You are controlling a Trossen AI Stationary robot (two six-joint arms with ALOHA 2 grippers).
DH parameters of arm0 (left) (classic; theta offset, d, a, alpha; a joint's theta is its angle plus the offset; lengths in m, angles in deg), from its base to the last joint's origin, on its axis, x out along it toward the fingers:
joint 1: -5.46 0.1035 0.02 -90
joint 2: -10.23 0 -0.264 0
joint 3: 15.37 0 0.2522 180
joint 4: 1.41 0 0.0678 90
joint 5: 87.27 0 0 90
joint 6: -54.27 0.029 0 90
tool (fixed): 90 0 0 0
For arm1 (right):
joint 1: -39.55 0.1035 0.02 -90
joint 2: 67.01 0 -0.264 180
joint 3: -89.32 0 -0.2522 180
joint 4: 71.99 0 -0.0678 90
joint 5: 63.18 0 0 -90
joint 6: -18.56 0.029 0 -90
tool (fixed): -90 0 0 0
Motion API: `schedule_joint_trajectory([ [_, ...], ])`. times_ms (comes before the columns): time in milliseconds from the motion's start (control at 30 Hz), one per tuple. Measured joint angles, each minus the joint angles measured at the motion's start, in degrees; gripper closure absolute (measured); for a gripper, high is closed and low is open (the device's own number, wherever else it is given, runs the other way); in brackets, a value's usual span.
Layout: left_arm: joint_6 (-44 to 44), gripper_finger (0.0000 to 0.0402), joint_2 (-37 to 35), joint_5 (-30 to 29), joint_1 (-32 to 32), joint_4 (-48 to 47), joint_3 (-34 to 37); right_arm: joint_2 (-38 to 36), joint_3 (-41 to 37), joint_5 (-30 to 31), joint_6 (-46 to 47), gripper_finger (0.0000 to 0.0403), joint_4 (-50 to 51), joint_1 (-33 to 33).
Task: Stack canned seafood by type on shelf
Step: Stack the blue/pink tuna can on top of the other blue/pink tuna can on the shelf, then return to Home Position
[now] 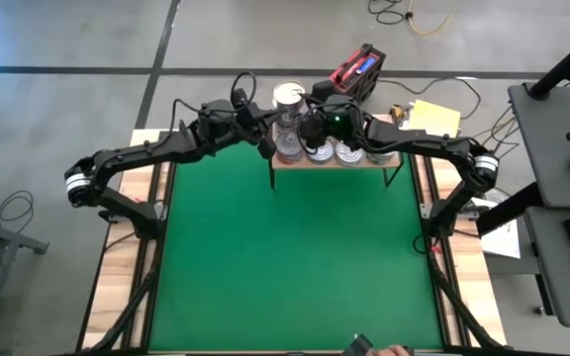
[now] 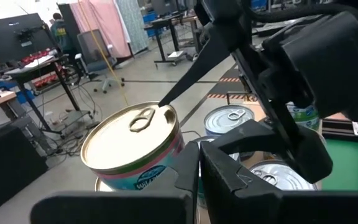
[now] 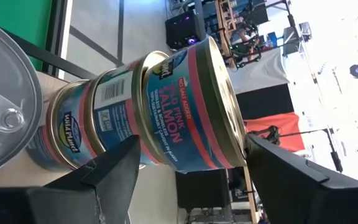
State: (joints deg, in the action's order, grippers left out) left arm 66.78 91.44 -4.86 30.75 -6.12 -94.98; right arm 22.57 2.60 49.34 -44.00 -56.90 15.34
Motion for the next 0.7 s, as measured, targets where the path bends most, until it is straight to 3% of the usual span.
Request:
schedule_joint_trajectory([
  [433,-0.79,0.0401,-0.35,-0.03,-0.85,-0.74,0.00,-0.76,0.00,2.05,1.27,0.0119,0.47,2.19],
  [600,-0.82,0.0402,-1.17,-0.01,-3.97,-3.84,0.02,-4.11,0.00,3.09,8.19,0.0120,7.78,3.40],
  [700,-0.81,0.0402,-2.16,-0.01,-6.77,-4.08,1.08,-6.99,0.00,-0.15,15.27,0.0131,15.51,4.05],
])
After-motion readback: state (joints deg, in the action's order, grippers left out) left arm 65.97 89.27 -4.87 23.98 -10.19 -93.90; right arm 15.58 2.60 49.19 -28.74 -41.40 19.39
